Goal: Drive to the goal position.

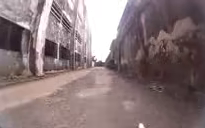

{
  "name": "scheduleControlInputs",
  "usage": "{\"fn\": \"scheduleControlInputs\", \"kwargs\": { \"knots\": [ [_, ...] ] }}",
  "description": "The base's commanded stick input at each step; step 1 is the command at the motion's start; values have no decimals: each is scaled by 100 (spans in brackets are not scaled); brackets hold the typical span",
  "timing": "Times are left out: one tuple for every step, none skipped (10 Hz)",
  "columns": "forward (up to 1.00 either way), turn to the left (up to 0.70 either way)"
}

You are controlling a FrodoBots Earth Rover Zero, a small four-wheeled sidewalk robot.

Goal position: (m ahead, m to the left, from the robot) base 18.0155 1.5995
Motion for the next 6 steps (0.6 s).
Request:
{"fn": "scheduleControlInputs", "kwargs": {
  "knots": [
    [100,2],
    [100,2],
    [100,2],
    [100,2],
    [100,2],
    [100,2]
  ]
}}
